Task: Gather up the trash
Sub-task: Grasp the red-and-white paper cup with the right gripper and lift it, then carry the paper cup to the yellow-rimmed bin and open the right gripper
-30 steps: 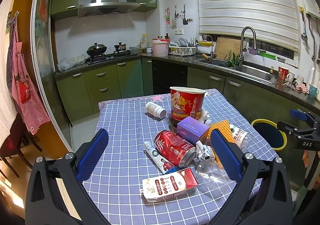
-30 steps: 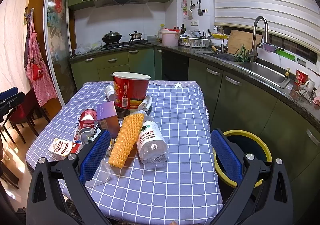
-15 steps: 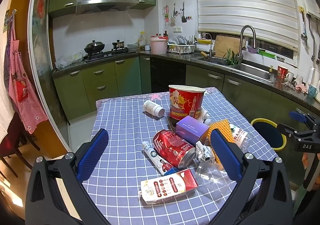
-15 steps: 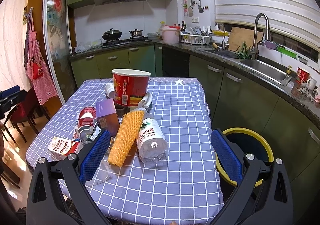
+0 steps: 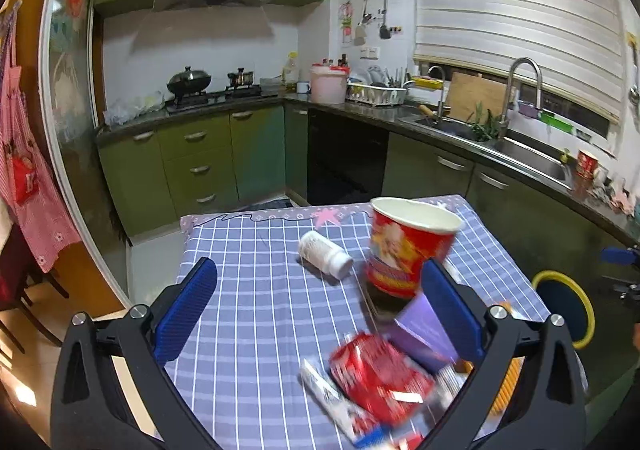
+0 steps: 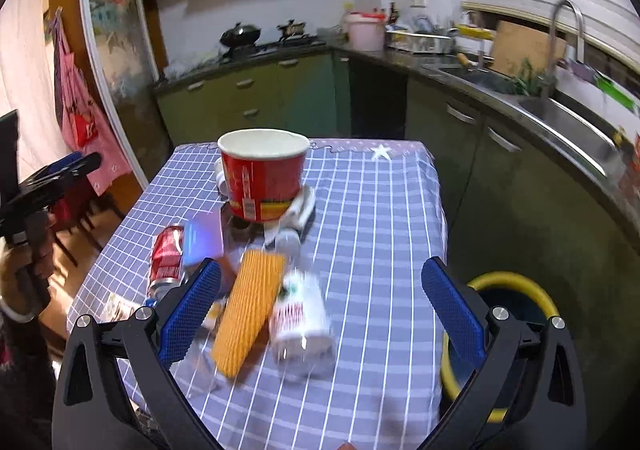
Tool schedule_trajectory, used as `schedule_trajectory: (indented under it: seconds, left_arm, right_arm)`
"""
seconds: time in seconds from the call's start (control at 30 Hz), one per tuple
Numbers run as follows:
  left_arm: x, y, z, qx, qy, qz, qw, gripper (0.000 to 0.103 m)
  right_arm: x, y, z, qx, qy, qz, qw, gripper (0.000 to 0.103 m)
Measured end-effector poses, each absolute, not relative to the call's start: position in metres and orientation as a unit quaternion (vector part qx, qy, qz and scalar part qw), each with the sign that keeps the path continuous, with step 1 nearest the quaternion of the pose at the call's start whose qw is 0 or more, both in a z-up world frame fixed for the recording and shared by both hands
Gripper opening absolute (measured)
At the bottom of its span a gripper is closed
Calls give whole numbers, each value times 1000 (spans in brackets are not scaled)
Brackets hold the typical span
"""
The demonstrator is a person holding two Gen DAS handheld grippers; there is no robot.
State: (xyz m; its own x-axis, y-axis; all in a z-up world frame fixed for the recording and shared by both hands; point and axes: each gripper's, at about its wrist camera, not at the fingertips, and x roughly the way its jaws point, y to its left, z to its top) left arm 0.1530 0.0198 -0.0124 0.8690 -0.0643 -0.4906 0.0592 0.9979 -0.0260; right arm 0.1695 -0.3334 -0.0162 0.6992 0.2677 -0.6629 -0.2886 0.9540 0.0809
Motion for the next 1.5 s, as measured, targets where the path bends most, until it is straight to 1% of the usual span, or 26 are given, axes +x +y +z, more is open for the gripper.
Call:
schedule_trajectory:
  seconds: [0.23, 0.33, 0.4, 0.43, 0.47, 0.53, 0.67, 0.7, 0.77, 0.9, 1.0, 1.03, 1.13, 1.23, 1.37, 1.5]
  left_arm:
    - [235, 41, -40, -19, 278, -16, 960, 97]
    - [255, 48, -56, -15, 288, -9, 957, 97]
    - [263, 53, -65, -17, 299, -13, 954, 97]
    - [267, 55, -69, -20, 306, -19, 952, 97]
    - [269, 57, -72, -22, 311, -25, 950, 97]
    - [271, 60, -77, -19, 318, -29, 947, 97]
    - [268, 60, -81, -15, 317, -29, 948, 97]
    - [268, 62, -80, -20, 315, -31, 948, 97]
    - [266, 65, -79, -30, 312, -35, 949, 97]
    - [266, 70, -80, -36, 314, -36, 948, 97]
    - [266, 69, -79, -38, 316, -40, 947, 97]
    - [265, 68, -78, -37, 315, -41, 947, 97]
    - [264, 67, -77, -32, 310, -39, 950, 97]
    - [263, 66, -76, -28, 306, -34, 951, 97]
    - [264, 70, -78, -35, 308, -32, 950, 97]
    - [263, 69, -78, -31, 307, -31, 951, 97]
  right_arm:
    - [277, -296, -3, -31, 434, 179, 883, 99]
    - [315, -284, -6, -22, 455, 182, 871, 99]
    - [351, -274, -12, -7, 481, 195, 855, 97]
    - [366, -269, -18, -1, 496, 202, 844, 90]
    - [376, -265, -23, 3, 510, 206, 835, 81]
    - [399, -257, -34, 2, 538, 203, 818, 70]
    - [434, -243, -64, -10, 587, 189, 787, 56]
    - [439, -240, -69, -14, 595, 187, 782, 55]
    - [446, -233, -76, -17, 605, 183, 775, 47]
    - [456, -231, -92, -13, 627, 182, 758, 43]
    - [458, -229, -97, -9, 632, 181, 753, 28]
    - [458, -228, -97, -10, 631, 180, 755, 17]
    - [456, -229, -96, -12, 624, 173, 762, 8]
    - [449, -231, -84, -2, 617, 177, 767, 5]
    - [430, -252, -42, 14, 579, 178, 795, 6]
    - [402, -305, 3, 47, 541, 161, 824, 6]
